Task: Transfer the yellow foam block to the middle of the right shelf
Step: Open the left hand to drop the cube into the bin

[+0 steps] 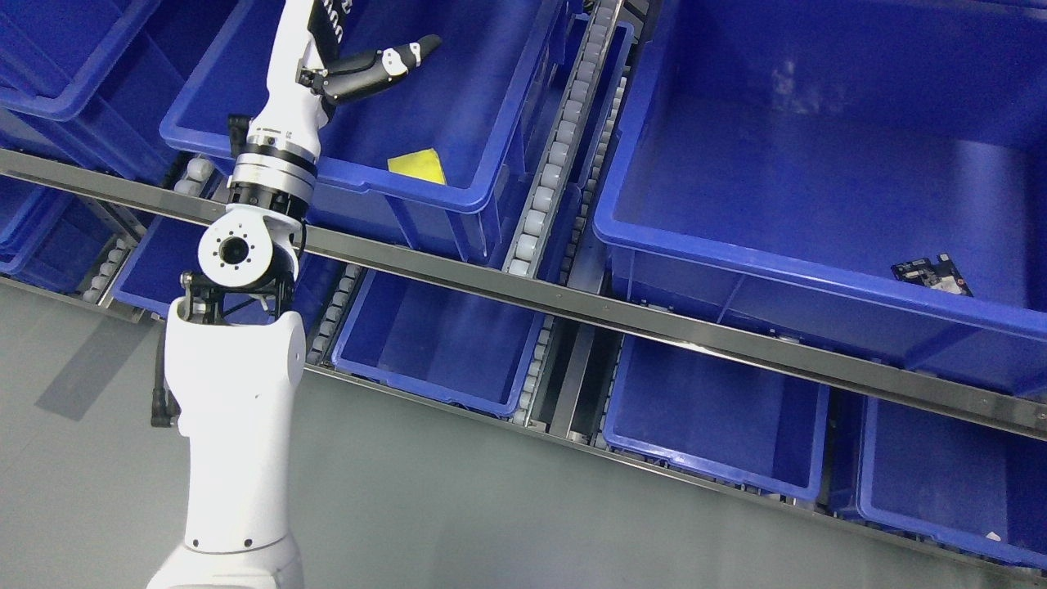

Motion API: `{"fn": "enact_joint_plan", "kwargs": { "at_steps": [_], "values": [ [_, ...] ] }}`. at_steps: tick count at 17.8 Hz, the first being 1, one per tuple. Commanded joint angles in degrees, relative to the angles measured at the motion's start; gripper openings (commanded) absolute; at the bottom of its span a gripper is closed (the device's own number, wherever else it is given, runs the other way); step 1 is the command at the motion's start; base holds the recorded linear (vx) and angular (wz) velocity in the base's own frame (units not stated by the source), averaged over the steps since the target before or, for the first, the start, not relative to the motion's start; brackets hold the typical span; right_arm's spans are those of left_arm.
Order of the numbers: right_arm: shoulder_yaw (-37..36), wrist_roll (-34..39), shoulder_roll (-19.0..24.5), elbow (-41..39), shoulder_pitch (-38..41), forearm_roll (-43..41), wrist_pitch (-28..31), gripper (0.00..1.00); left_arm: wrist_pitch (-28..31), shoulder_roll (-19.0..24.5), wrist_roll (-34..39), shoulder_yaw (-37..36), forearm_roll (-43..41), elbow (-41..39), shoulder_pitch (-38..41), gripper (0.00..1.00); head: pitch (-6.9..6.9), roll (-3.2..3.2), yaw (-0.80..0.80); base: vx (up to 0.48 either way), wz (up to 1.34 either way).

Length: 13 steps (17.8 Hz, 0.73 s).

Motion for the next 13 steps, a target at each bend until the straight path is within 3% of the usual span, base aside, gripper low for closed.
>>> {"fn": "enact_joint_plan", "kwargs": {
  "at_steps": [1, 13],
  "values": [
    [0.0, 0.0, -1.0, -1.0, -0.09, -0.79, 0.0, 1.0, 0.52, 1.0, 0.22, 1.15, 0.35, -3.31, 3.15, 1.0, 0.0, 0.0, 0.0, 0.0, 0.0],
    [0.0, 0.0, -1.0, -1.0, -0.18, -0.79, 0.0, 1.0, 0.52, 1.0, 0.22, 0.97, 0.62, -3.22, 3.15, 1.0, 0.0, 0.0, 0.0, 0.0, 0.0]
  ]
}}
